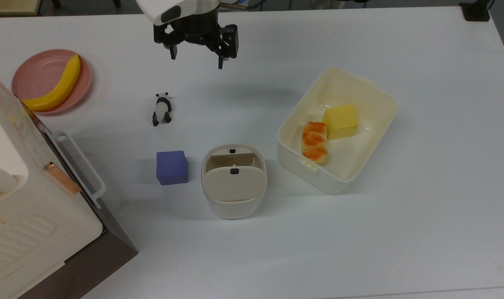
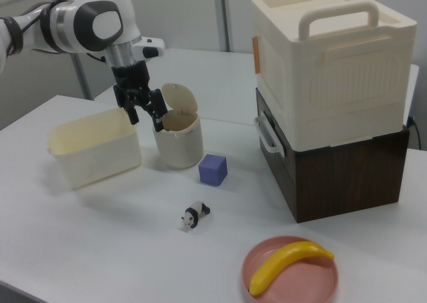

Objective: Close the trash can
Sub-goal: 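Move the gripper down to the raised lid of the cream trash can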

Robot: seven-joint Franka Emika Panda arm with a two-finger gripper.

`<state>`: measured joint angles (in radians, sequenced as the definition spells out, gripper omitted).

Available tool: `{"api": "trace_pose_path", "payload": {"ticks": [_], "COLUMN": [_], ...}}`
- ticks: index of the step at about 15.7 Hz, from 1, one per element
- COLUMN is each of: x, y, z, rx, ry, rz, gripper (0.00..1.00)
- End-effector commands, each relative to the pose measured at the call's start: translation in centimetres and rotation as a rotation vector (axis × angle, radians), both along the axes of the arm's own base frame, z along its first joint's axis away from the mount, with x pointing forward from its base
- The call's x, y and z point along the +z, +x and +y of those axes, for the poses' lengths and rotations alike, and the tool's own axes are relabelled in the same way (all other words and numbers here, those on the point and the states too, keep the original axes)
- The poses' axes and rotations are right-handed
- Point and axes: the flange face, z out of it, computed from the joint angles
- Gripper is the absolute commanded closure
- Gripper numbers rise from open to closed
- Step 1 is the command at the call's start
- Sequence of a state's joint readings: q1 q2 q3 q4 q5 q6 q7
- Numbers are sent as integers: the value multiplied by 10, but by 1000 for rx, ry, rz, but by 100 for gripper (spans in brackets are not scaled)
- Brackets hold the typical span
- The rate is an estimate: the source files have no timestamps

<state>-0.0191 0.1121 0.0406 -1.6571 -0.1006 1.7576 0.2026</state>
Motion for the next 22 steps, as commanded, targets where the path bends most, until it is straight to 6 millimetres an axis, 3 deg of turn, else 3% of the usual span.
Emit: {"api": "trace_pose_path", "payload": {"ticks": [1, 7, 19, 21, 22], "x": [20, 20, 8, 7, 8], "y": [-12, -13, -1, 4, 5], "z": [-53, -62, -59, -59, -58], "rx": [6, 17, 22, 20, 25], "ry": [-8, -10, 25, 37, 48], "rz": [5, 9, -32, -58, -69], "gripper": [0, 0, 0, 24, 48]}}
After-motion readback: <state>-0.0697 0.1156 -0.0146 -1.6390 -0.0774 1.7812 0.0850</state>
